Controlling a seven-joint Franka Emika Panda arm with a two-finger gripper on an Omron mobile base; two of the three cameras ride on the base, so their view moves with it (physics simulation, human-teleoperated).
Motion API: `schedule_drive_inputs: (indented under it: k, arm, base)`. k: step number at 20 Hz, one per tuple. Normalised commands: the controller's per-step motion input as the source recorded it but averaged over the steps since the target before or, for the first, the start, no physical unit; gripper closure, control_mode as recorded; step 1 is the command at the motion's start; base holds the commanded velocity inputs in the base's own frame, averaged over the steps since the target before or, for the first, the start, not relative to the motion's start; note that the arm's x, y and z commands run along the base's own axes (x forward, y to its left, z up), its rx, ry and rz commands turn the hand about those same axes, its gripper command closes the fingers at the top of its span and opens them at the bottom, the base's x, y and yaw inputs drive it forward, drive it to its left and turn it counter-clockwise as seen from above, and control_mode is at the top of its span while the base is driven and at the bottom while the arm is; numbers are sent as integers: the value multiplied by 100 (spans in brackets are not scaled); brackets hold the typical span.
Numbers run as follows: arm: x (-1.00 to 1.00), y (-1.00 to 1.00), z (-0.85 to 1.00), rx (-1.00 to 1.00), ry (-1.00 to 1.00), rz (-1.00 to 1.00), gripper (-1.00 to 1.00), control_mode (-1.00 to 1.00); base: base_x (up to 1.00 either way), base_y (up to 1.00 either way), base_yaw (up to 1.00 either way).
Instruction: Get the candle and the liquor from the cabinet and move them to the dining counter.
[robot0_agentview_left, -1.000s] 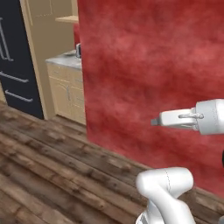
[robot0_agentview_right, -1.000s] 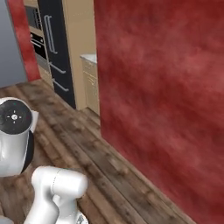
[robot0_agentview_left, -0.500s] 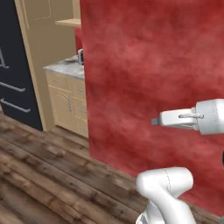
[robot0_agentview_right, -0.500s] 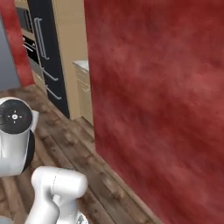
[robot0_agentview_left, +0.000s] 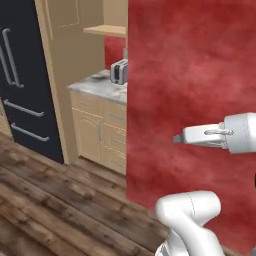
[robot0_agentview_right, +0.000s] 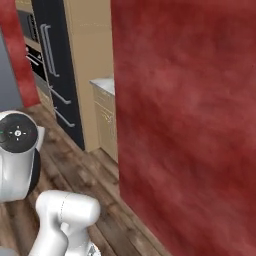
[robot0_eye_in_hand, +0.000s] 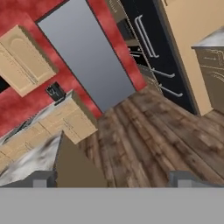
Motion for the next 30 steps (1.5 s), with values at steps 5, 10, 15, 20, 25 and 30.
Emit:
schedule_drive_inputs:
  k: [5, 10, 15, 20, 25, 30]
  arm:
    - [0, 0, 0, 0, 0, 0, -100, 100]
    - [0, 0, 0, 0, 0, 0, -100, 100]
    - [0, 0, 0, 0, 0, 0, -100, 100]
    - [0, 0, 0, 0, 0, 0, -100, 100]
    - [0, 0, 0, 0, 0, 0, -100, 100]
    - [0, 0, 0, 0, 0, 0, -100, 100]
  base:
    - [98, 76, -1]
    - [80, 68, -15]
    - [65, 69, -28]
    - [60, 61, -32]
    - [50, 40, -35]
    - [43, 16, -40]
